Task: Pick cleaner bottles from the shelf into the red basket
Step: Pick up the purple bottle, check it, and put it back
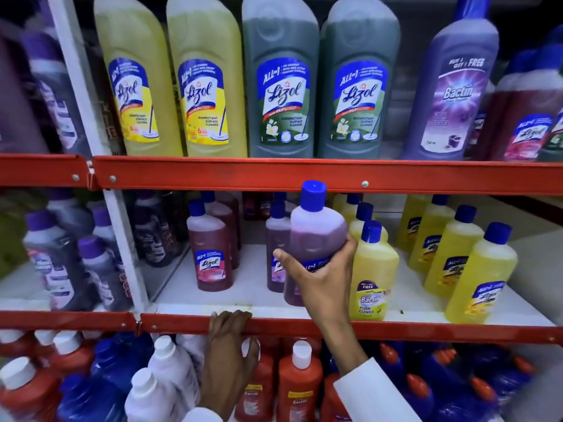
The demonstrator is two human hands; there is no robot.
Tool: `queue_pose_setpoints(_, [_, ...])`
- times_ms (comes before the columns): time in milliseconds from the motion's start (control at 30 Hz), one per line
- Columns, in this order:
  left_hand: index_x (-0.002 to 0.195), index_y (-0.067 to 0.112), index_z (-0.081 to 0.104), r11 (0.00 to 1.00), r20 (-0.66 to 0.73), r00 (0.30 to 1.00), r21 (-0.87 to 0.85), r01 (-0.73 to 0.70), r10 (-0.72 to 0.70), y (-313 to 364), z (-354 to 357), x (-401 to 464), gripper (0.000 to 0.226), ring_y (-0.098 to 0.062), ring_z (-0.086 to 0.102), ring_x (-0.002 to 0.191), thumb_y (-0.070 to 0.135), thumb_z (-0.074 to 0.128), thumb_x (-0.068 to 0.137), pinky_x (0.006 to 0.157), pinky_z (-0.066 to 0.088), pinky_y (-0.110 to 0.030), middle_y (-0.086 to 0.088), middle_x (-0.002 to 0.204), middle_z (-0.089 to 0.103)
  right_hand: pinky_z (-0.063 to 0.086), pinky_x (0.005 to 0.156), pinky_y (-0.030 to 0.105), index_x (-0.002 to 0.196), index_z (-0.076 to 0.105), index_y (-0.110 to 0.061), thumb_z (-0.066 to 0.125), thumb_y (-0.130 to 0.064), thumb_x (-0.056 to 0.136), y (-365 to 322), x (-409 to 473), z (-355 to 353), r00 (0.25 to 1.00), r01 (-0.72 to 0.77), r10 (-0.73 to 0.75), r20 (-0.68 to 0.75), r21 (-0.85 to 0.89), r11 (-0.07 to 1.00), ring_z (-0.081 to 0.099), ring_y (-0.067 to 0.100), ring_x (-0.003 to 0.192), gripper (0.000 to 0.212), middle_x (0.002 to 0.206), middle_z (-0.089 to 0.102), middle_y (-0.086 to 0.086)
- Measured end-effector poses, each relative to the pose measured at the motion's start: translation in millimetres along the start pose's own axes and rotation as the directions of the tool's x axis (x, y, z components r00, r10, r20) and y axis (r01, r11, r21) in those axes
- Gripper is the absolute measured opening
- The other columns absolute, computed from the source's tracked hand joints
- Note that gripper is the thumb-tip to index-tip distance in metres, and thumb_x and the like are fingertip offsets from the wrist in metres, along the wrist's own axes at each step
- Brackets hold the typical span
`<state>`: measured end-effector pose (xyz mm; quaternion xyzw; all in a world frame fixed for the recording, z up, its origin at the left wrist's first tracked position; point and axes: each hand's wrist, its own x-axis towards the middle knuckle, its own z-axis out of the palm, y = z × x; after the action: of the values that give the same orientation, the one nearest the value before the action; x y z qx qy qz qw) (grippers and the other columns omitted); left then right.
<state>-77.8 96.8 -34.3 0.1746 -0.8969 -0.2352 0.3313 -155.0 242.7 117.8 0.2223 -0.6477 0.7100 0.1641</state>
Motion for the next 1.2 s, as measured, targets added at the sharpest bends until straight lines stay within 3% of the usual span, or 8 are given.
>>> queue_pose_setpoints(67, [0.113, 0.023, 0.061, 1.0, 0.005, 1.0, 0.006, -0.002, 0.002, 0, 0, 0, 0.043, -0.02, 0.052, 0.109, 0.023, 0.063, 0.07, 0.119, 0.017, -0.033, 0.004, 0.108, 0.066, 0.045, 0.072, 0.0, 0.129, 0.035, -0.015, 0.096, -0.033, 0.056, 9, 1, 9, 0.999, -0.026, 0.026, -0.025, -0.015, 1.0, 0.058, 0.023, 0.109, 0.097, 0.124, 0.055, 0.008])
queue_pose_setpoints(233, [0.119, 0.022, 0.059, 1.0, 0.013, 1.0, -0.002, -0.004, 0.004, -5, 2, -2, 0.047, -0.022, 0.048, 0.119, 0.021, 0.066, 0.073, 0.119, 0.02, -0.04, 0.001, 0.119, 0.066, 0.039, 0.07, -0.005, 0.129, 0.037, -0.006, 0.096, -0.029, 0.057, 35, 1, 34, 0.997, -0.067, 0.065, -0.042, -0.047, 0.997, 0.056, 0.02, 0.105, 0.096, 0.121, 0.053, 0.006])
queue_pose_setpoints(333, [0.118, 0.023, 0.058, 1.0, 0.005, 1.0, -0.015, -0.026, 0.026, -5, 1, -1, 0.045, -0.021, 0.049, 0.118, 0.019, 0.065, 0.074, 0.12, 0.019, -0.043, 0.002, 0.119, 0.065, 0.042, 0.067, 0.002, 0.125, 0.036, -0.005, 0.096, -0.033, 0.057, 48, 2, 48, 0.994, -0.103, 0.101, -0.029, -0.102, 0.989, 0.057, 0.025, 0.106, 0.094, 0.121, 0.054, 0.011])
queue_pose_setpoints(433, [0.116, 0.023, 0.058, 0.998, -0.008, 0.999, -0.029, -0.052, 0.052, -4, -1, -1, 0.043, -0.019, 0.049, 0.114, 0.017, 0.064, 0.074, 0.12, 0.021, -0.045, 0.004, 0.117, 0.064, 0.046, 0.081, 0.022, 0.125, 0.037, -0.003, 0.095, -0.037, 0.056, 59, 3, 58, 0.989, -0.146, 0.142, -0.041, -0.153, 0.977, 0.057, 0.027, 0.112, 0.096, 0.125, 0.053, 0.013])
queue_pose_setpoints(733, [0.117, 0.021, 0.058, 0.998, 0.003, 0.998, -0.013, -0.06, 0.06, -8, 3, 0, 0.042, -0.018, 0.048, 0.114, 0.02, 0.063, 0.075, 0.118, 0.023, -0.047, 0.003, 0.116, 0.064, 0.053, 0.094, 0.034, 0.136, 0.033, -0.007, 0.095, -0.036, 0.057, 83, -7, 62, 0.983, -0.182, 0.171, -0.068, -0.213, 0.96, 0.053, 0.03, 0.122, 0.104, 0.136, 0.05, 0.013])
queue_pose_setpoints(900, [0.119, 0.019, 0.058, 0.998, -0.001, 0.999, -0.01, -0.054, 0.054, -6, 2, 0, 0.044, -0.02, 0.048, 0.117, 0.021, 0.063, 0.075, 0.119, 0.02, -0.044, 0.001, 0.117, 0.064, 0.052, 0.087, 0.026, 0.136, 0.032, -0.009, 0.094, -0.037, 0.06, 82, -10, 57, 0.983, -0.181, 0.171, -0.061, -0.231, 0.956, 0.053, 0.026, 0.121, 0.102, 0.135, 0.049, 0.011])
queue_pose_setpoints(1100, [0.125, 0.017, 0.056, 0.996, 0.009, 0.999, 0.076, -0.036, 0.036, 2, 3, -5, 0.052, -0.025, 0.044, 0.128, 0.032, 0.059, 0.076, 0.118, 0.022, -0.046, -0.005, 0.129, 0.061, 0.055, 0.099, 0.038, 0.141, 0.03, -0.019, 0.09, -0.05, 0.06, 81, -15, 35, 0.985, -0.16, 0.17, 0.017, -0.264, 0.951, 0.051, 0.022, 0.126, 0.106, 0.14, 0.047, 0.006])
queue_pose_setpoints(1200, [0.122, 0.018, 0.058, 0.997, -0.047, 0.997, 0.043, -0.067, 0.069, 19, 6, -9, 0.046, -0.026, 0.046, 0.126, 0.033, 0.06, 0.079, 0.11, 0.036, -0.05, -0.005, 0.129, 0.061, 0.052, 0.091, 0.029, 0.132, 0.046, -0.021, 0.087, -0.038, 0.07, 77, -25, 3, 0.998, -0.038, 0.023, -0.056, -0.286, 0.958, 0.055, 0.014, 0.108, 0.076, 0.122, 0.054, 0.0])
